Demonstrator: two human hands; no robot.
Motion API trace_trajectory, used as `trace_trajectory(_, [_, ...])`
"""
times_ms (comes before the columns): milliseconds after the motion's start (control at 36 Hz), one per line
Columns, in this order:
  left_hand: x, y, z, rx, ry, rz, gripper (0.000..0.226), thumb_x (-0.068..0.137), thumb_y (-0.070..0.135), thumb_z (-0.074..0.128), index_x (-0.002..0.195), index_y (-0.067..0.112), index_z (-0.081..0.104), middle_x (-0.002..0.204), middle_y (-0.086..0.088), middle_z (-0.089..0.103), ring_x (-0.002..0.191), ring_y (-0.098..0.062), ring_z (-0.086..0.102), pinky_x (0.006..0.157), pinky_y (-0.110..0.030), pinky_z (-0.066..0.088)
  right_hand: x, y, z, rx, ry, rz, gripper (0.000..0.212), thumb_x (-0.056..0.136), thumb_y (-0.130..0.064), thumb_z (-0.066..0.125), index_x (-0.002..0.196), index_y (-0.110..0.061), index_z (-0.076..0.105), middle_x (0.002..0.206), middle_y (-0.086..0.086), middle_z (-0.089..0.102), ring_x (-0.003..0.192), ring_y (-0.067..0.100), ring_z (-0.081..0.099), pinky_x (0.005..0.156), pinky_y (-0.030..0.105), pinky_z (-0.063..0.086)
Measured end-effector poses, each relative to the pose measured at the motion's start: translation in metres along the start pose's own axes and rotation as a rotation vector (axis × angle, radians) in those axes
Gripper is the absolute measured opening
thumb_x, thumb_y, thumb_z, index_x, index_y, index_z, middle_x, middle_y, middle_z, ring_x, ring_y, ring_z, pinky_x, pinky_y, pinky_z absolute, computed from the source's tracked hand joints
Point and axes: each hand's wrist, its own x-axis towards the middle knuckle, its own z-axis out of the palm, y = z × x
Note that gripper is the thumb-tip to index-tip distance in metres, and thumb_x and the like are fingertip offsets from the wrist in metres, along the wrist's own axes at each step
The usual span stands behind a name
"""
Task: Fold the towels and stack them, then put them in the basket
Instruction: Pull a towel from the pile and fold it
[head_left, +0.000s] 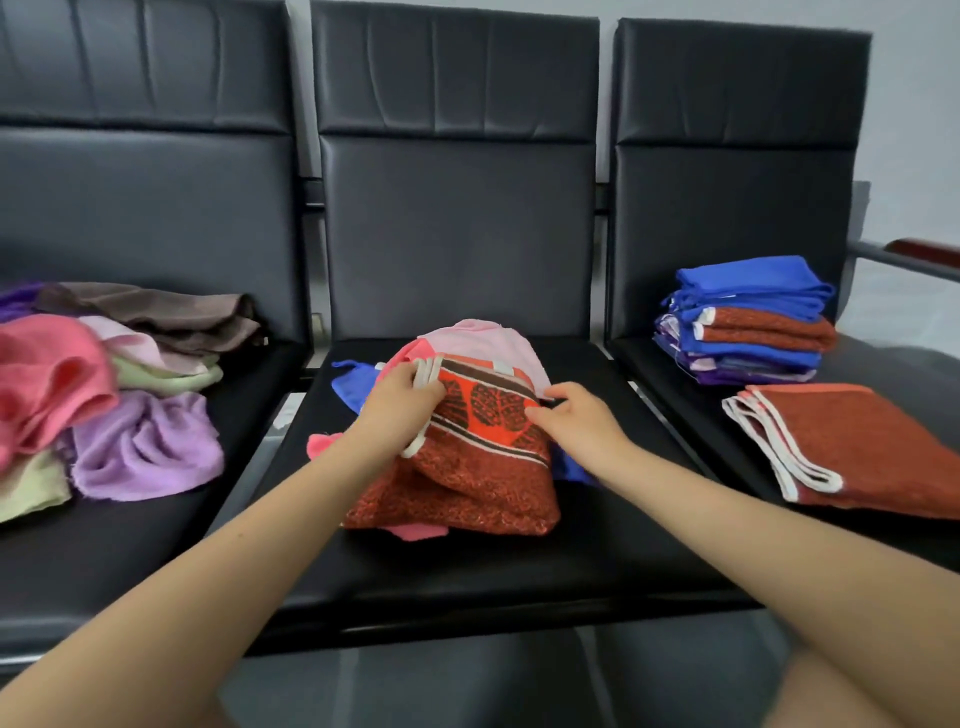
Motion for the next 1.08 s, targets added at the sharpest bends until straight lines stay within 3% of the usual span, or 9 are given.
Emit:
trace_trajectory(83, [-0.003, -0.008, -0.02, -0.02, 0.034, -0.015, 0.012, 0.093, 0.018, 0.052, 0.103, 0.017, 0.057, 0.1, -0.001, 0.06, 0.099, -0.02, 0.056, 0.082, -0.029, 0.039, 0.005, -0.009, 0.006, 0.051, -0.019, -0.024, 0.045, 0.083, -0.031, 0.071, 0.123, -0.013, 0.059, 0.097, -0.002, 0.064, 0.098, 0.023, 0.063, 0.089, 0.036, 0.05])
trace_trajectory(167, [-0.002, -0.025, -0.037, 0.038, 0.068, -0.093, 0.028, 0.088, 0.024, 0.055, 0.114, 0.013, 0.059, 0.108, -0.003, 0.063, 0.105, -0.022, 0.058, 0.09, -0.032, 0.044, 0.004, -0.017, 0.012, -0.004, -0.115, -0.003, 0.043, 0.082, -0.035, 0.072, 0.118, -0.017, 0.057, 0.107, 0.002, 0.063, 0.093, 0.022, 0.061, 0.074, 0.032, 0.048])
trace_trajectory(250, [-0.002, -0.045, -0.049, 0.128, 0.071, -0.15, 0.035, 0.085, 0.03, 0.06, 0.114, 0.01, 0.059, 0.108, -0.003, 0.062, 0.102, -0.021, 0.057, 0.086, -0.031, 0.043, -0.001, -0.023, 0.017, -0.077, -0.241, 0.0, 0.023, 0.085, -0.038, 0.069, 0.092, -0.018, 0.06, 0.084, 0.002, 0.063, 0.073, 0.018, 0.059, 0.055, 0.028, 0.045])
trace_trajectory(389, [-0.009, -0.061, -0.05, 0.262, -0.005, -0.255, 0.063, 0.088, 0.04, 0.066, 0.138, 0.007, 0.047, 0.136, -0.011, 0.054, 0.123, -0.026, 0.052, 0.093, -0.028, 0.038, -0.005, -0.021, 0.022, -0.061, -0.383, 0.111, 0.041, 0.087, -0.05, 0.063, 0.108, -0.014, 0.062, 0.086, 0.006, 0.068, 0.063, 0.015, 0.061, 0.047, 0.022, 0.044])
trace_trajectory(583, [-0.023, -0.052, -0.049, -0.186, -0.124, -0.318, 0.021, 0.086, 0.027, 0.07, 0.097, 0.01, 0.065, 0.082, -0.005, 0.07, 0.059, -0.011, 0.067, 0.047, -0.018, 0.049, -0.013, -0.018, 0.021, 0.426, -0.594, 0.287, 0.045, 0.083, -0.031, 0.074, 0.124, -0.016, 0.062, 0.109, 0.004, 0.073, 0.102, 0.021, 0.068, 0.088, 0.038, 0.056])
trace_trajectory(778, [-0.025, -0.01, -0.04, -0.218, 0.009, -0.042, 0.02, 0.08, 0.036, 0.072, 0.093, 0.021, 0.069, 0.098, -0.001, 0.072, 0.092, -0.018, 0.068, 0.09, -0.035, 0.053, -0.022, -0.038, 0.006, 0.841, -0.524, 0.39, 0.042, 0.086, -0.022, 0.069, 0.125, -0.011, 0.059, 0.105, 0.014, 0.073, 0.087, 0.028, 0.073, 0.069, 0.042, 0.06])
trace_trajectory(861, [-0.028, 0.009, -0.023, -0.33, -0.063, 0.035, 0.008, 0.089, 0.022, 0.066, 0.096, 0.02, 0.069, 0.097, 0.001, 0.074, 0.092, -0.016, 0.069, 0.087, -0.032, 0.054, -0.019, -0.042, -0.015, 0.988, -0.436, 0.369, 0.042, 0.092, -0.027, 0.058, 0.129, -0.01, 0.056, 0.112, 0.02, 0.07, 0.092, 0.034, 0.071, 0.073, 0.043, 0.058])
trace_trajectory(972, [-0.027, 0.025, 0.01, -0.382, -0.004, 0.068, 0.036, 0.079, 0.029, 0.069, 0.112, 0.014, 0.065, 0.106, -0.004, 0.071, 0.101, -0.021, 0.067, 0.093, -0.038, 0.052, -0.025, -0.038, -0.049, 1.12, -0.461, 0.324, 0.035, 0.095, -0.03, 0.045, 0.111, -0.006, 0.066, 0.104, 0.017, 0.072, 0.089, 0.029, 0.07, 0.084, 0.039, 0.054])
trace_trajectory(1083, [-0.024, 0.043, 0.045, -0.452, 0.033, 0.058, 0.027, 0.089, 0.014, 0.063, 0.115, 0.009, 0.06, 0.102, -0.003, 0.067, 0.096, -0.018, 0.064, 0.085, -0.025, 0.052, -0.026, -0.014, -0.076, 0.954, -0.384, 0.368, 0.038, 0.089, -0.023, 0.055, 0.125, -0.013, 0.062, 0.111, 0.008, 0.067, 0.099, 0.023, 0.064, 0.088, 0.038, 0.054])
